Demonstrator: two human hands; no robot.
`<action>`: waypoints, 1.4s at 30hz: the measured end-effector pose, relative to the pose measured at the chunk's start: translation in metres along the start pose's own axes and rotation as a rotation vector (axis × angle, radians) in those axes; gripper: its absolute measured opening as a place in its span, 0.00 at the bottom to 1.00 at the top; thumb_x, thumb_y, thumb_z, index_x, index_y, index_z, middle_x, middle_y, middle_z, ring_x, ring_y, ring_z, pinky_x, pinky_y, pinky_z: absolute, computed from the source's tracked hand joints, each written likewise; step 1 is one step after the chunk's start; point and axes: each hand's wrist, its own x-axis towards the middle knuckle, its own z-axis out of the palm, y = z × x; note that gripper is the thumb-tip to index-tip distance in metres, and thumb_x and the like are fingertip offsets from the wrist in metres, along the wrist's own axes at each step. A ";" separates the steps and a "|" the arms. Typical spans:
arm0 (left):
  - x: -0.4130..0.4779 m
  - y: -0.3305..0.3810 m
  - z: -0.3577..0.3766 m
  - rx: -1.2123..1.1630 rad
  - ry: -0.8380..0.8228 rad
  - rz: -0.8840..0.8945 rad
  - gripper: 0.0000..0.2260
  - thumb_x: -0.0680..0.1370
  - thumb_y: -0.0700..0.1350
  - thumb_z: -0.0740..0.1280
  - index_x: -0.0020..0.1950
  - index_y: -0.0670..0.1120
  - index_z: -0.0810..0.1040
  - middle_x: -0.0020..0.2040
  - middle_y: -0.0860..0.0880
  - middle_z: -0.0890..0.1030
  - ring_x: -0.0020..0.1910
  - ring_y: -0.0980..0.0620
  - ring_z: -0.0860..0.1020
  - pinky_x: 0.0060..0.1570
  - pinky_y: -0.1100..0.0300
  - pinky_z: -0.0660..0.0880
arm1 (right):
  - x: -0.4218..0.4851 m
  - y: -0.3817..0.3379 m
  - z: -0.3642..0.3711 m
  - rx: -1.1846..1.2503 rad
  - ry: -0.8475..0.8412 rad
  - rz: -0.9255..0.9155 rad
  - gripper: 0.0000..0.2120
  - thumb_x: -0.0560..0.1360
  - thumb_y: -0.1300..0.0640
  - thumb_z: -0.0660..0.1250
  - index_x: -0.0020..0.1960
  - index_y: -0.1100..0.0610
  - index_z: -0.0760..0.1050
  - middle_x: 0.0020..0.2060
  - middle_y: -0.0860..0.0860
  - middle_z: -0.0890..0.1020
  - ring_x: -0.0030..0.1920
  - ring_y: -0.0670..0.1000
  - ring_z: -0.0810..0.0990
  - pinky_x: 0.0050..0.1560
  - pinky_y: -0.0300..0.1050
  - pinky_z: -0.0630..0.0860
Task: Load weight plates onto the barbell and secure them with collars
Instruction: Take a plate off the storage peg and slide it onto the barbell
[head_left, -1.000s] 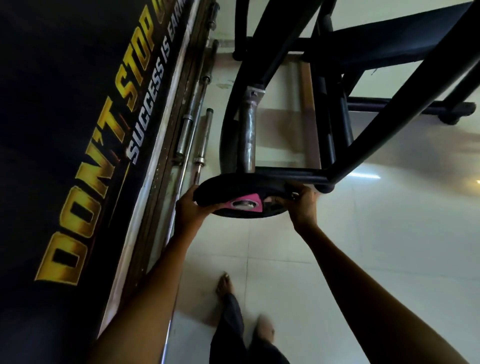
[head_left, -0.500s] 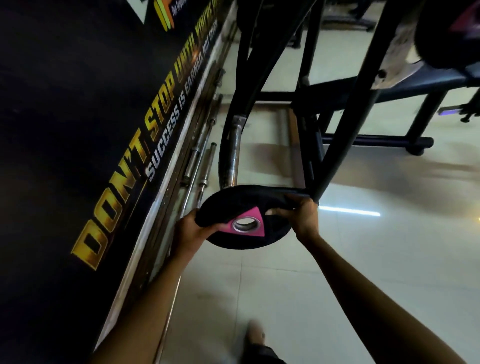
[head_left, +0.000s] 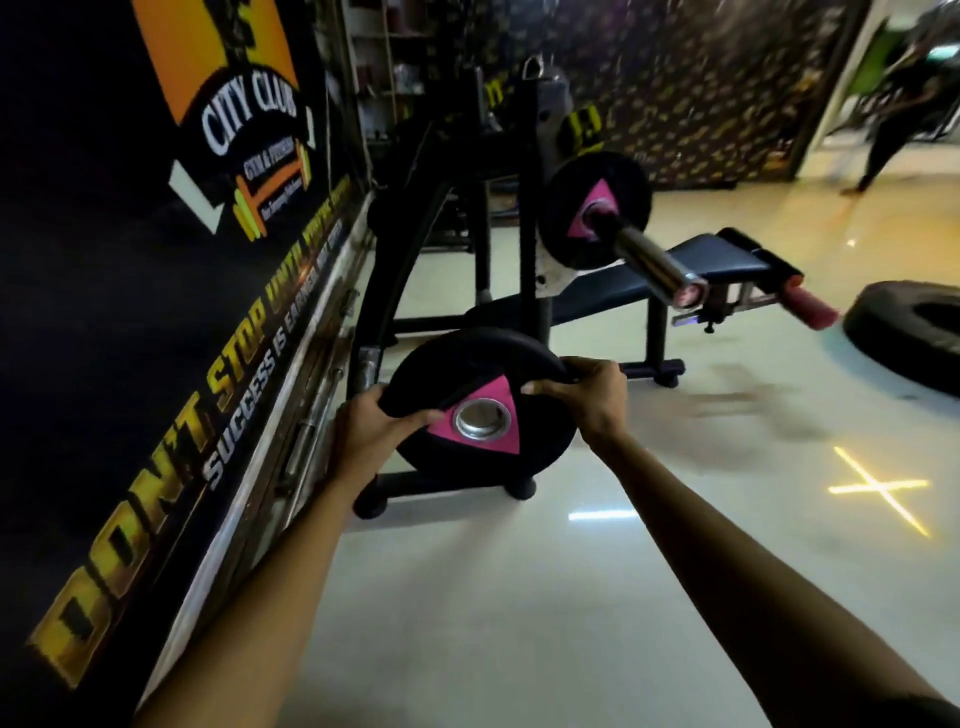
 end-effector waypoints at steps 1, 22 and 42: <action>0.003 0.015 0.011 -0.005 -0.002 0.027 0.33 0.51 0.66 0.78 0.49 0.48 0.81 0.43 0.50 0.85 0.45 0.49 0.83 0.44 0.49 0.81 | 0.003 -0.003 -0.019 0.002 0.029 -0.014 0.25 0.52 0.44 0.79 0.45 0.54 0.83 0.36 0.51 0.85 0.37 0.49 0.84 0.40 0.46 0.82; 0.068 0.176 0.250 0.113 0.088 0.154 0.22 0.51 0.65 0.75 0.37 0.56 0.75 0.36 0.59 0.80 0.37 0.62 0.79 0.27 0.71 0.70 | 0.147 0.042 -0.257 -0.020 0.087 -0.208 0.22 0.59 0.48 0.78 0.50 0.57 0.82 0.38 0.49 0.85 0.37 0.45 0.83 0.35 0.38 0.81; 0.138 0.150 0.322 0.805 0.570 0.714 0.26 0.82 0.53 0.46 0.77 0.43 0.45 0.73 0.42 0.57 0.76 0.52 0.44 0.73 0.49 0.50 | 0.218 0.089 -0.191 -0.685 0.306 -0.791 0.26 0.80 0.44 0.37 0.75 0.53 0.40 0.75 0.49 0.46 0.74 0.42 0.36 0.73 0.45 0.36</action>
